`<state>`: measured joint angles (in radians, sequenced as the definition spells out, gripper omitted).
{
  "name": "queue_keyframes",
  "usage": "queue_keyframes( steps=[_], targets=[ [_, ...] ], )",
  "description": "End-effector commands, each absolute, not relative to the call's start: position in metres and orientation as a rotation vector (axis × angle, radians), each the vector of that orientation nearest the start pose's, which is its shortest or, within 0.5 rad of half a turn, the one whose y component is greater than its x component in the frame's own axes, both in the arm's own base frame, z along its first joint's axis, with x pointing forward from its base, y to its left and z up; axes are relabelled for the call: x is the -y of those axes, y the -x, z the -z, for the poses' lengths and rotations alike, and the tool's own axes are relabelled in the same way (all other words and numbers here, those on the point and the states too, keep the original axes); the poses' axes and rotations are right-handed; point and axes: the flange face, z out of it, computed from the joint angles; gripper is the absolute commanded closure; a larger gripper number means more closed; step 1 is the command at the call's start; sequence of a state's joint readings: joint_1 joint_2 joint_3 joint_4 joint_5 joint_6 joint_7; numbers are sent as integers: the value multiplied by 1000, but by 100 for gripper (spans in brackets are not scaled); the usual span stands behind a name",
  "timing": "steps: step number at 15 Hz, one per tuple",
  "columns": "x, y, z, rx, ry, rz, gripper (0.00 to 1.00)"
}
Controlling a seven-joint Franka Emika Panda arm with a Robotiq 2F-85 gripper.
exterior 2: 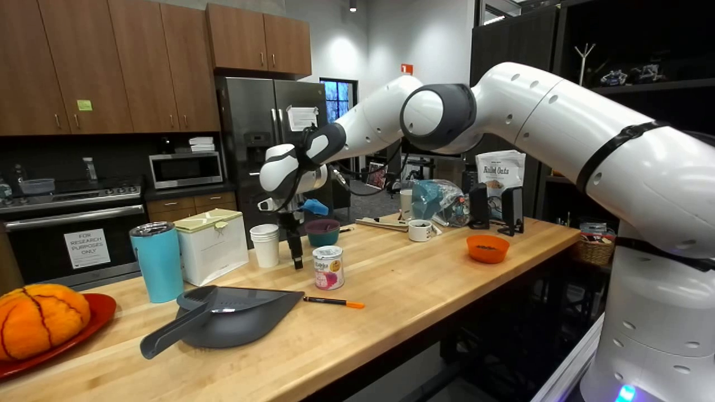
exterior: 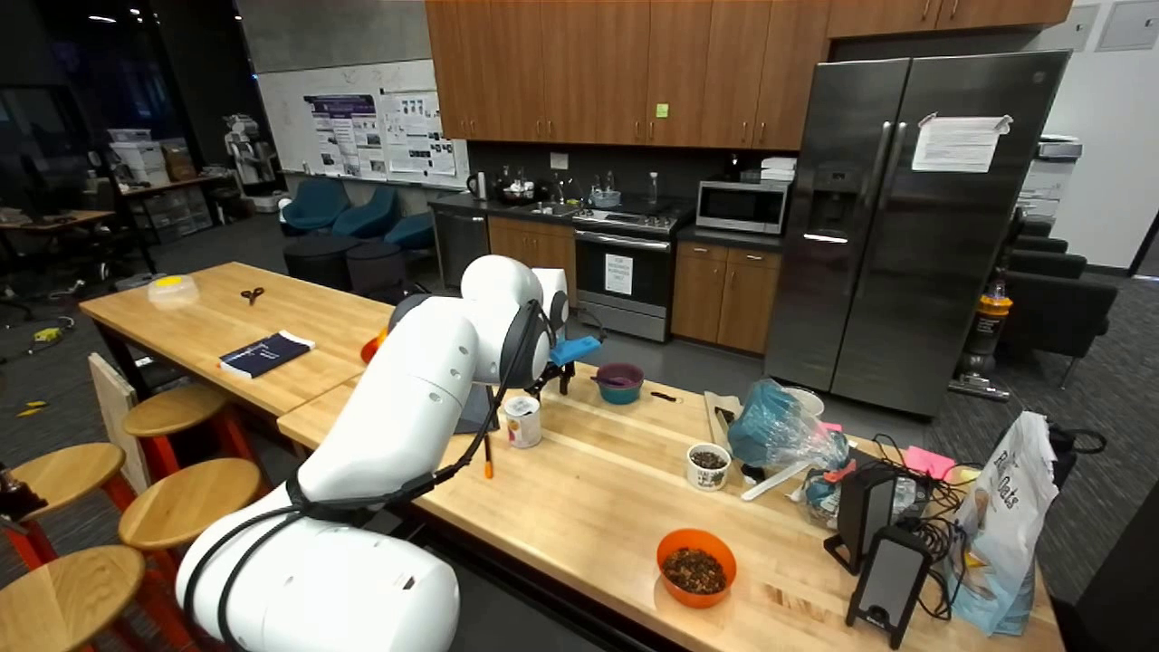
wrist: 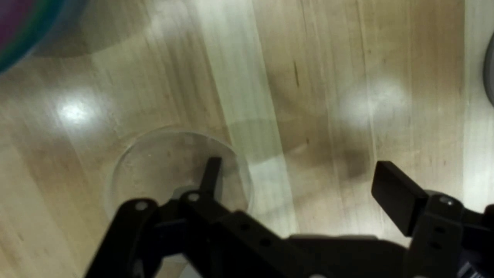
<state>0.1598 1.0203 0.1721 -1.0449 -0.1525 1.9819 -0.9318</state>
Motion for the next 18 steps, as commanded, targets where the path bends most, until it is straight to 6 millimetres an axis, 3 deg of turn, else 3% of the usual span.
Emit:
queue_keyframes(
  steps=[1,10,15,18],
  targets=[
    [-198,-753,-209,1837,2482,-76,28],
    [-193,-760,-222,1824,2502,-77,97],
    [-190,-754,-222,1742,2519,-111,100],
    [-193,-747,-234,1711,2548,-123,100]
  ],
)
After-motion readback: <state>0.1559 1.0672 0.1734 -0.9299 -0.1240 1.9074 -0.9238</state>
